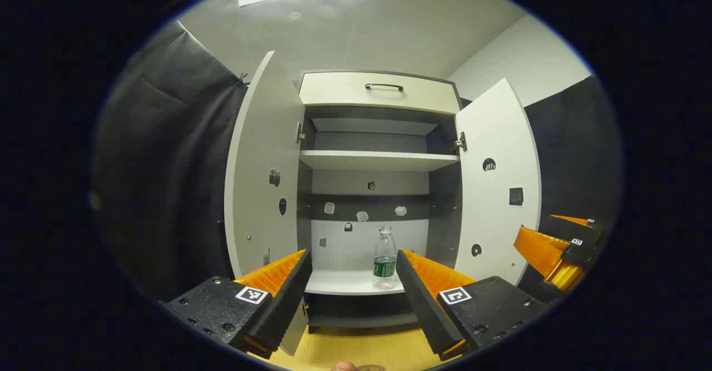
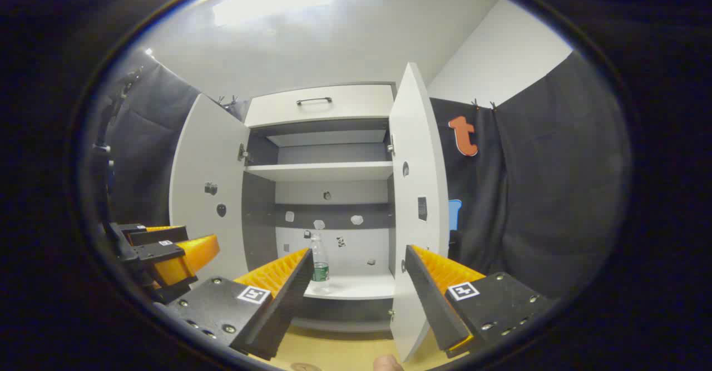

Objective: Grasp the bottle in the cabinet with the left hand and place it on the coaster, then close the right door with the right hand and the left door with the left hand.

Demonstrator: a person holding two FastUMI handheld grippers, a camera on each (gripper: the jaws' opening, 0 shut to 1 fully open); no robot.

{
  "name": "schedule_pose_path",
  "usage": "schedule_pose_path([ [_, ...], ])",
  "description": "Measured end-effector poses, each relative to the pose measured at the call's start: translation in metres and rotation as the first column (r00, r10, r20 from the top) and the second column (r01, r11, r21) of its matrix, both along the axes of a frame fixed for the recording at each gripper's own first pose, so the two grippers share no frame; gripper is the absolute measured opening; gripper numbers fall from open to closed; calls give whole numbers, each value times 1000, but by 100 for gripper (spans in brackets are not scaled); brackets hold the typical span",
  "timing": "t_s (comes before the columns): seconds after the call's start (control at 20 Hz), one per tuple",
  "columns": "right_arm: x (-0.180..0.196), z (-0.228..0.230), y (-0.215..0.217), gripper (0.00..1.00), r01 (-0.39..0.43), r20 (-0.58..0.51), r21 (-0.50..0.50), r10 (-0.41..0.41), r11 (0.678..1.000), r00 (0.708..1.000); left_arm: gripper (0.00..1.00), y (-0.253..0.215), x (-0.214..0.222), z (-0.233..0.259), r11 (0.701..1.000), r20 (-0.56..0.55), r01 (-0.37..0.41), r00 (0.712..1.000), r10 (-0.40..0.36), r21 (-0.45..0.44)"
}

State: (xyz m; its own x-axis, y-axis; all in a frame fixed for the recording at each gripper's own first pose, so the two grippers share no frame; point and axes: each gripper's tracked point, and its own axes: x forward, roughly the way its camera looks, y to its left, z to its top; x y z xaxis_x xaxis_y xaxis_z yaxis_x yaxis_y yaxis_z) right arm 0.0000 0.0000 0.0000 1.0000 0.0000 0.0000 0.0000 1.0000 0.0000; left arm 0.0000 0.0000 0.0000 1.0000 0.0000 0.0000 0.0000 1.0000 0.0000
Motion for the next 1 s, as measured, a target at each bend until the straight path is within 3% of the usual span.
schedule_pose_path([
  [0.25, 0, -4, 4, 100, -9, -16, -9, 9, 1000, 1000, 93, 2, -1, -4, 999, -11, 15, 1000, -16, -43],
  [0.5, -1, -5, 7, 100, -14, -20, -20, 14, 1000, 1000, 96, -3, -1, -7, 998, -20, 15, 1000, -17, -60],
  [1.0, -2, 1, 11, 100, -7, -13, -26, 7, 1000, 1000, 96, -15, 24, -14, 999, -8, 30, 1000, -30, -11],
])
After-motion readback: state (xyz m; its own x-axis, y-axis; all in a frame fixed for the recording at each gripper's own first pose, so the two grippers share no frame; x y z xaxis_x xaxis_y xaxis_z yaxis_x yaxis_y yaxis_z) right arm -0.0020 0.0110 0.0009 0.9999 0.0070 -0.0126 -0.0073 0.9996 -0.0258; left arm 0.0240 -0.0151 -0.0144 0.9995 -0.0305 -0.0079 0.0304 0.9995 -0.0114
